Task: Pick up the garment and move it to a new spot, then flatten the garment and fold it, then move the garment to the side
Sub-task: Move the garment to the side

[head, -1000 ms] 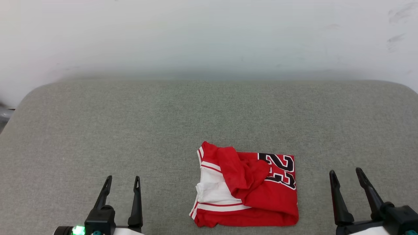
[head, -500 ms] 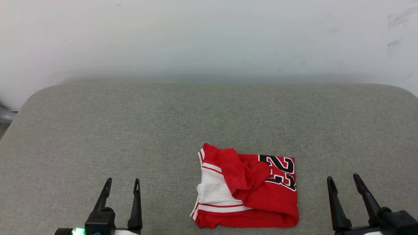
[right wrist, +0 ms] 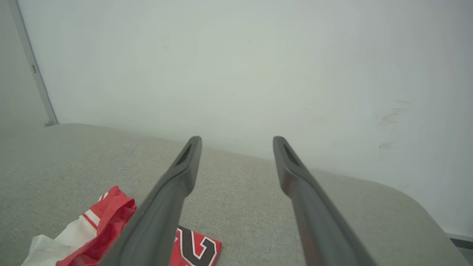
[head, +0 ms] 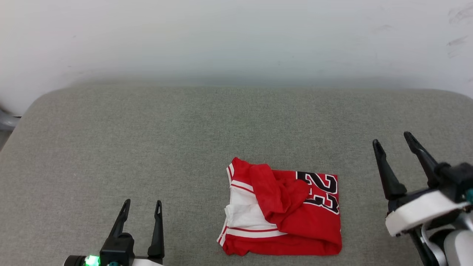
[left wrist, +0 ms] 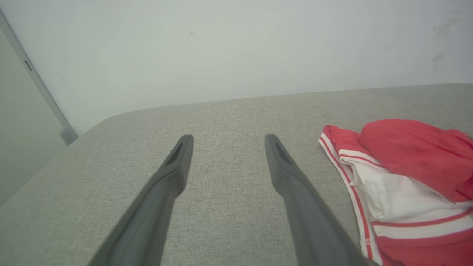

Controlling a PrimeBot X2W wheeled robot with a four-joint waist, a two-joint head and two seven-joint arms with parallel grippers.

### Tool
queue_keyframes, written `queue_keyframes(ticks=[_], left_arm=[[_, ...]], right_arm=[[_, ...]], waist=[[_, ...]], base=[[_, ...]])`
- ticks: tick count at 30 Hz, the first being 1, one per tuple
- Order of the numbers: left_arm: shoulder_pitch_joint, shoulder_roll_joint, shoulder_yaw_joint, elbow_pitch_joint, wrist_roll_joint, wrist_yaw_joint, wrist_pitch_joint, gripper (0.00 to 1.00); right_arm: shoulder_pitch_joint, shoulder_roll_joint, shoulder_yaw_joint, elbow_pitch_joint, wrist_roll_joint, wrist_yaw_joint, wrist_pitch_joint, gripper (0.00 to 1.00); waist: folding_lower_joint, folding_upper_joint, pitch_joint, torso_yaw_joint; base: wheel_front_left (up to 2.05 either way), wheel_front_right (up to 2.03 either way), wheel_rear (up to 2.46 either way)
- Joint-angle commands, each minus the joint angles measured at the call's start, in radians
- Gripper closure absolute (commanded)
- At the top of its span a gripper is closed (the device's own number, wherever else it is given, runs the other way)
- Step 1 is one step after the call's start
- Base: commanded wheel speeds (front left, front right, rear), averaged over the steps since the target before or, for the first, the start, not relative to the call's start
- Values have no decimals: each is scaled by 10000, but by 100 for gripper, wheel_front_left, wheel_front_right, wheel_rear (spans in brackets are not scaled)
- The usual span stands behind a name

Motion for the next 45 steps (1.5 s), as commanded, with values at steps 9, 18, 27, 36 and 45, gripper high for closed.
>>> queue_keyframes(ticks=[9, 18, 27, 36, 45], left_arm=[[-318, -10, -36, -45, 7, 60, -22, 0], [-611, -77, -206, -108, 21, 59, -22, 0], [-996, -209, -369, -176, -41, 112, -22, 0], [-1558, -292, -595, -91, -95, 90, -22, 0], [-1721, -315, -517, 26, -114, 111, -22, 0]], right_arm=[[-2233, -1838, 1997, 725, 2384, -10, 4228, 0], [-2647, -2868, 2842, 1227, 4773, -8, 8367, 0], [-2705, -2938, 2964, 1557, 5859, -8, 10087, 0], [-2355, -2662, 3751, 2456, 5872, -7, 10022, 0], [-2147, -2731, 4714, 2481, 6246, 10, 9117, 100]], waist=[[0, 0, 433, 163], [0, 0, 845, 506], [0, 0, 1664, 984], [0, 0, 2563, 1390], [0, 0, 2652, 1374]], base=[[0, 0, 0], [0, 0, 0], [0, 0, 0], [0, 0, 0], [0, 0, 0]])
